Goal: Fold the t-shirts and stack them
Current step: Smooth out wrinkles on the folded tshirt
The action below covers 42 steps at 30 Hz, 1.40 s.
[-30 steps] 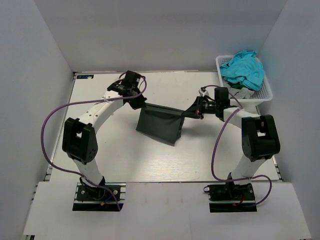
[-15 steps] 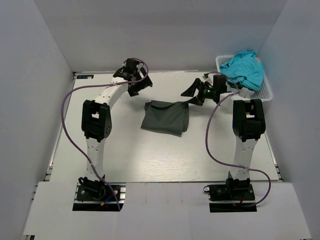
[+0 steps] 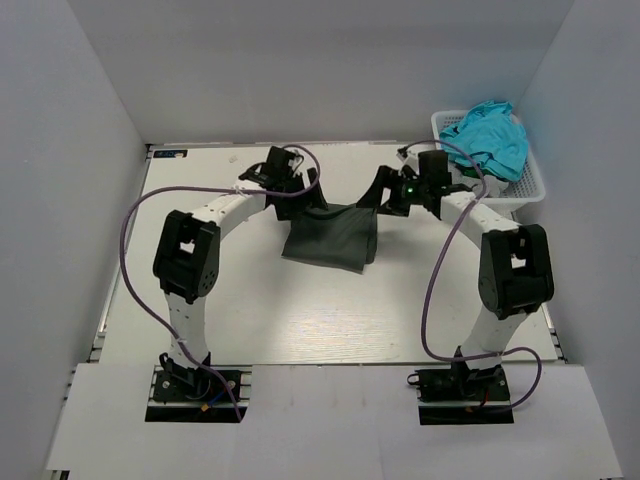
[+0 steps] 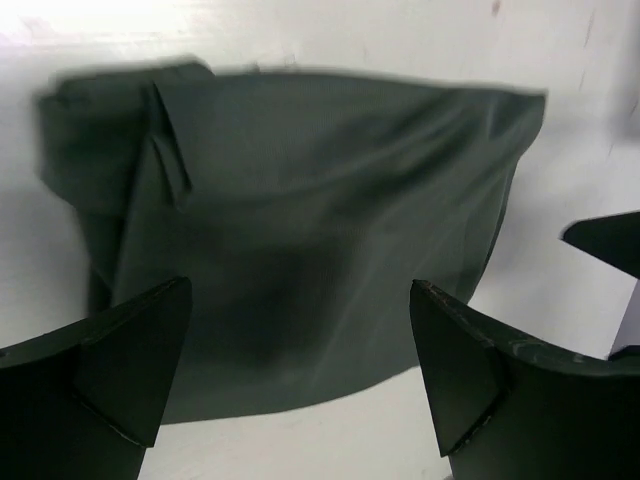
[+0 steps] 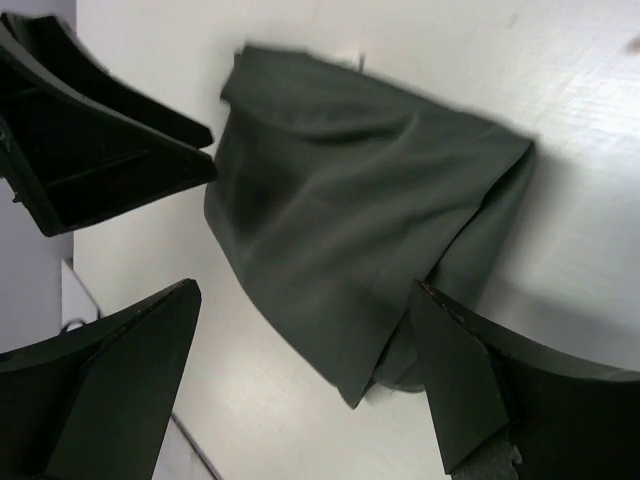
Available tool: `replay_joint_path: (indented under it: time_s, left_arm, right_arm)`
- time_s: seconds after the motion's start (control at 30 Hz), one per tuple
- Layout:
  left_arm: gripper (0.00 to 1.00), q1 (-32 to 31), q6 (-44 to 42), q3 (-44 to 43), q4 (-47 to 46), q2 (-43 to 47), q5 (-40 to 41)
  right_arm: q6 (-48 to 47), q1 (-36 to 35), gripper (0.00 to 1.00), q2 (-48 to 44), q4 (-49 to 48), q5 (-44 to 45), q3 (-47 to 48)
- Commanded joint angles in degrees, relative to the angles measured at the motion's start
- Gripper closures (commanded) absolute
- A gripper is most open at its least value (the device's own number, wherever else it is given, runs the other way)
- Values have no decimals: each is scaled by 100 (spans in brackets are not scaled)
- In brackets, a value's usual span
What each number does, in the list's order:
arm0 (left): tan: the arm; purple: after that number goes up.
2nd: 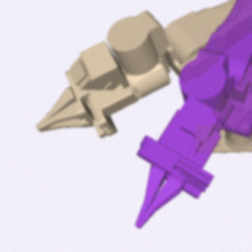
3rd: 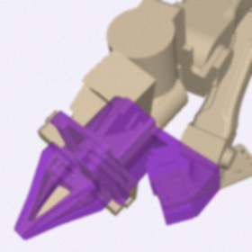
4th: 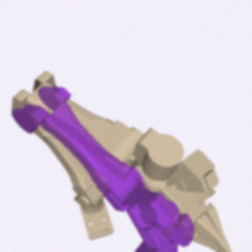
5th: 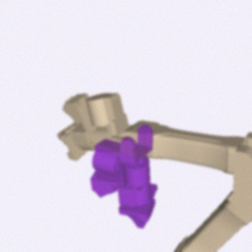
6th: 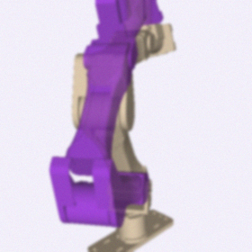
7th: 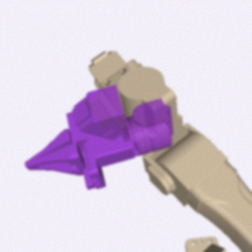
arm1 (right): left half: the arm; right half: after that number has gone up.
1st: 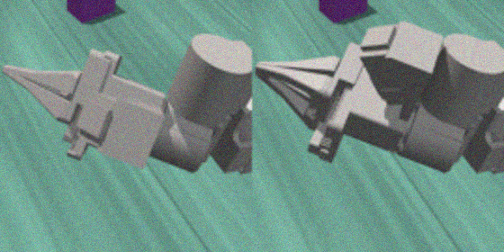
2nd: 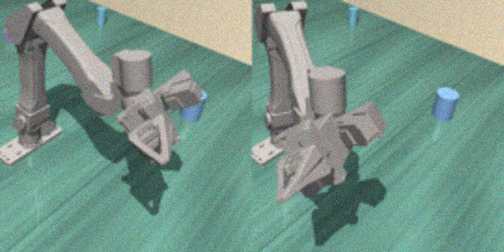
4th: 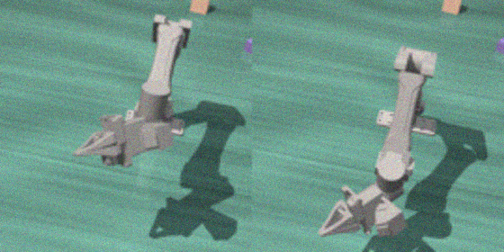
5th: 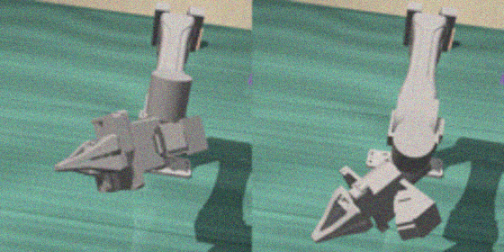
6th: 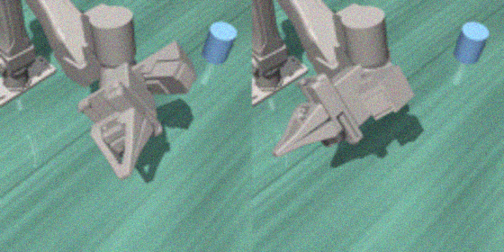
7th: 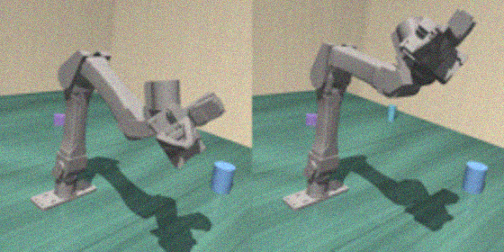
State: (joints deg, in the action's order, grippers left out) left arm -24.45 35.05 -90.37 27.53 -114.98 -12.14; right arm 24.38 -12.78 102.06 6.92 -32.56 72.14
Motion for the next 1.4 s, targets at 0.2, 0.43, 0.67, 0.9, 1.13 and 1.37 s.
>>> replay_joint_path:
  time_s: [0.2,0.43,0.67,0.9,1.13,1.37]
  left_arm:
    - [0,-289,371,1055,-547,274,-350]
    - [0,-552,617,2591,-722,1107,-473]
    - [0,-1088,617,3350,-136,2452,-149]
    - [0,-1229,258,2736,824,3148,1889]
    - [18,-1229,-552,2147,1123,2227,2875]
    - [43,-1229,-1481,2303,264,2153,3052]
  right_arm:
    - [365,-445,9,332,-613,-488,-859]
    - [471,-726,9,-97,-1087,-585,-2044]
    - [23,-1139,9,-1363,-297,-155,-2898]
    - [-372,-1245,9,-2489,863,442,-2407]
    - [-820,-1227,9,-1981,1356,1743,-1617]
    - [-1260,-1201,9,-1216,1286,1946,-879]
